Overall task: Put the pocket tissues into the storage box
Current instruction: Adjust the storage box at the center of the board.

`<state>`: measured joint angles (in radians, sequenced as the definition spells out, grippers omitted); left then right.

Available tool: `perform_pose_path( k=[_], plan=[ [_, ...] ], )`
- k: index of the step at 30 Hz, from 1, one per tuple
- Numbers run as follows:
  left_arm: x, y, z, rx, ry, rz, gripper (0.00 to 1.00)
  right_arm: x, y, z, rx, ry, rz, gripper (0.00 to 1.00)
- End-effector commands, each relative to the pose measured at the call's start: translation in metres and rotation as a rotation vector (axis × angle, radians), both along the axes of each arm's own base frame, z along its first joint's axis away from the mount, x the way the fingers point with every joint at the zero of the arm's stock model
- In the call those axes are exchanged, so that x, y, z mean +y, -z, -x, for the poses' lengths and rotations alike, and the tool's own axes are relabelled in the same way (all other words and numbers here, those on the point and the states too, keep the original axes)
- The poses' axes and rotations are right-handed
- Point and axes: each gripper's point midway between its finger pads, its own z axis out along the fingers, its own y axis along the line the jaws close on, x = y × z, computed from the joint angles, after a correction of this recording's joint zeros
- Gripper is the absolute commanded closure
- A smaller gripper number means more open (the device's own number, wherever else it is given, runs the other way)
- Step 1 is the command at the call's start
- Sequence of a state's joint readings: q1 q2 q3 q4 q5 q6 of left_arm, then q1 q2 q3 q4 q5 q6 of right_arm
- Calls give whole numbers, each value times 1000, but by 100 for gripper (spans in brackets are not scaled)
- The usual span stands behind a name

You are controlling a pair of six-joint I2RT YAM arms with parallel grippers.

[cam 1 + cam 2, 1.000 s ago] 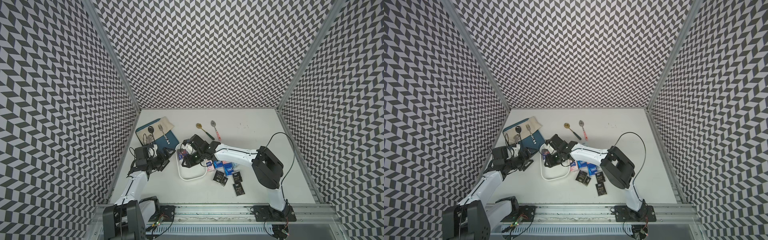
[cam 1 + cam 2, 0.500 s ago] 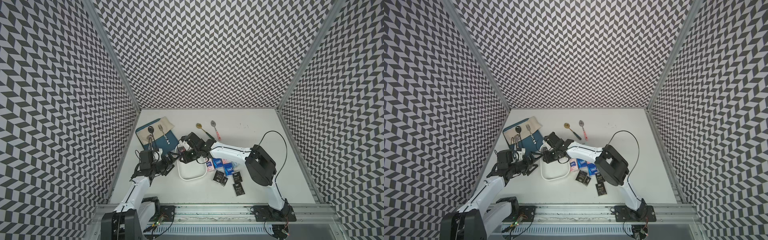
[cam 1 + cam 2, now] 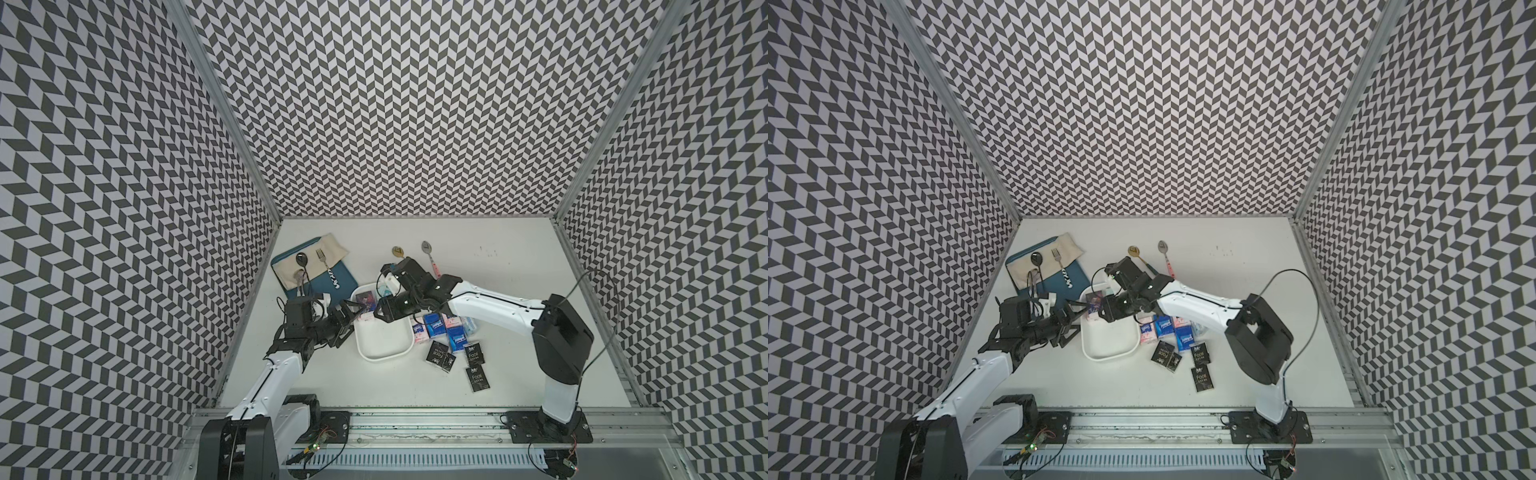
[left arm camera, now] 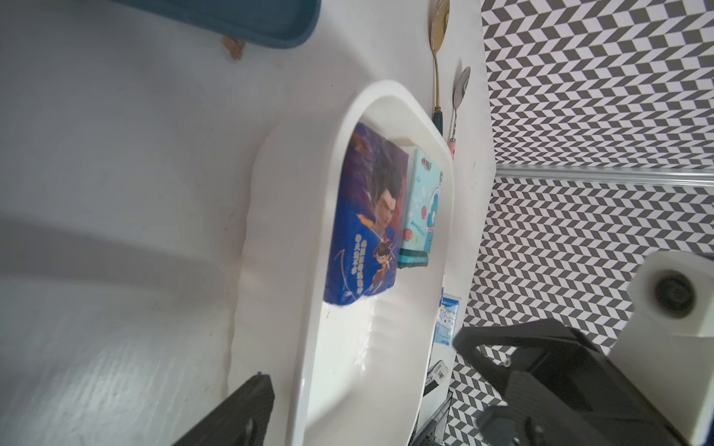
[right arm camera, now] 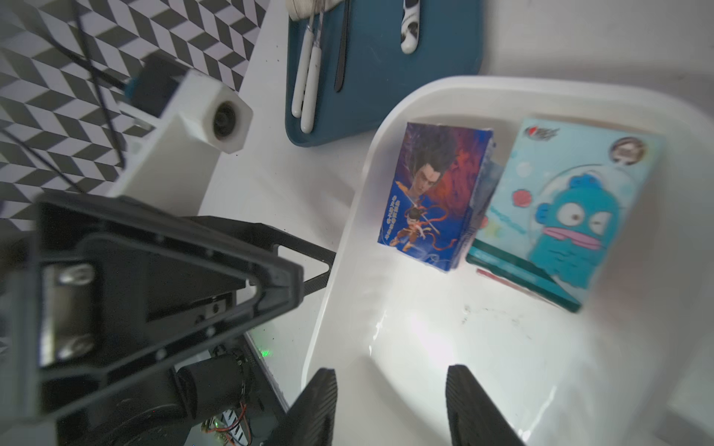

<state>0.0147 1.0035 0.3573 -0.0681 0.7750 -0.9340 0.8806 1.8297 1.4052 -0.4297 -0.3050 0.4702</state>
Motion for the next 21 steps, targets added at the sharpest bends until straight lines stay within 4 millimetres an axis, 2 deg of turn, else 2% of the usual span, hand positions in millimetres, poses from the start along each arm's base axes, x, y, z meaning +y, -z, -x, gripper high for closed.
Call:
perform_pose_path(
  k=[1, 8, 12, 17, 21],
  plan=[
    [-8, -9, -7, -34, 11, 23, 0, -45, -4, -17, -47, 87, 56, 45],
    [-27, -13, -11, -37, 44, 44, 0, -149, 17, -39, -74, 270, 263, 35],
    [-36, -17, -15, -47, 62, 31, 0, -196, 31, -43, -83, 342, 370, 31],
    [-32, -18, -18, -56, 53, 1, 0, -233, 48, -46, -77, 396, 462, 26],
    [-25, -17, -22, -63, 43, -36, 0, -249, 61, -49, -54, 415, 502, 26]
  ],
)
